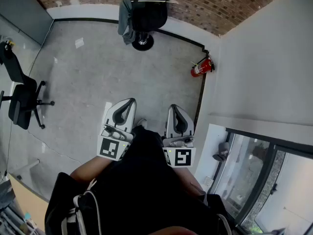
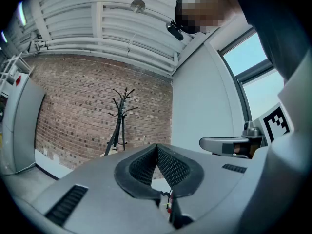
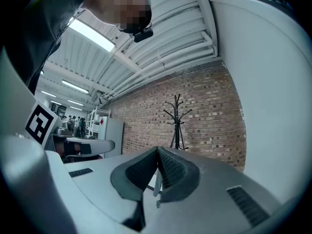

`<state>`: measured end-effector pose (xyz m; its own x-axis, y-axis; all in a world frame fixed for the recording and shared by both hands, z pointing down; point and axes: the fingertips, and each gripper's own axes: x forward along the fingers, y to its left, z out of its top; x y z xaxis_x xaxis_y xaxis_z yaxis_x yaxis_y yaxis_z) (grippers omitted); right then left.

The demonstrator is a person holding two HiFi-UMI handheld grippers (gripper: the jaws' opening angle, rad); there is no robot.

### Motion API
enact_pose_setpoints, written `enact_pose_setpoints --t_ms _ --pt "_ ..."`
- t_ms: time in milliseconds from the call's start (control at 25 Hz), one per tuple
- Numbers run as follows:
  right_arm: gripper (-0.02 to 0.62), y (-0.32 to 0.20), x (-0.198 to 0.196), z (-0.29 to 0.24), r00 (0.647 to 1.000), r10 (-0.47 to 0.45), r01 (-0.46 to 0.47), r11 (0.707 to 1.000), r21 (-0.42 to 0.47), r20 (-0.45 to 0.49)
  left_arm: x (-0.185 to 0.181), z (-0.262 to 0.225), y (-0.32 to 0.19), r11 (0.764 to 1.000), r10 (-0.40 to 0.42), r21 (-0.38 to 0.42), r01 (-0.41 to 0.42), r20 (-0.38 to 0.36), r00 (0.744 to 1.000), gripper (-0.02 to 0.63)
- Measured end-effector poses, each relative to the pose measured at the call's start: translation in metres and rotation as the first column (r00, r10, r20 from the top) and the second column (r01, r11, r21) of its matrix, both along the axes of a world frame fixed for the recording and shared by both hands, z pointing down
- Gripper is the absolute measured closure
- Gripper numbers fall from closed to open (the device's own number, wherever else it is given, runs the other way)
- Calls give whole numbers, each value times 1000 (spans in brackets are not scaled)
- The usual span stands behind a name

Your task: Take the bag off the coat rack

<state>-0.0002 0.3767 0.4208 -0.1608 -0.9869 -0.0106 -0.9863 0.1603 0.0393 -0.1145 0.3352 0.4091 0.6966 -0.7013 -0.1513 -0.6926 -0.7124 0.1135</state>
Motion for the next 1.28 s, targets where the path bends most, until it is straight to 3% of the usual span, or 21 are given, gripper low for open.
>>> enact_pose_setpoints --t_ms 80,240,400,800,1280 --pt "575 1 5 0 1000 1 -1 1000 3 12 3 11 3 999 -1 -50 4 50 999 586" --pt "575 1 10 -1 999 -9 8 1000 13 41 7 4 1 1000 -5 -18 5 30 1000 586" --pt "575 5 16 -1 995 -29 26 999 26 91 6 13 2 998 -22 -58 26 74 997 588" --pt "575 13 47 27 992 37 -33 999 -37 119 18 23 19 997 -30 -72 39 130 991 588" --pt "575 14 61 30 988 17 -12 999 -32 154 40 20 13 998 -2 -70 9 113 994 587"
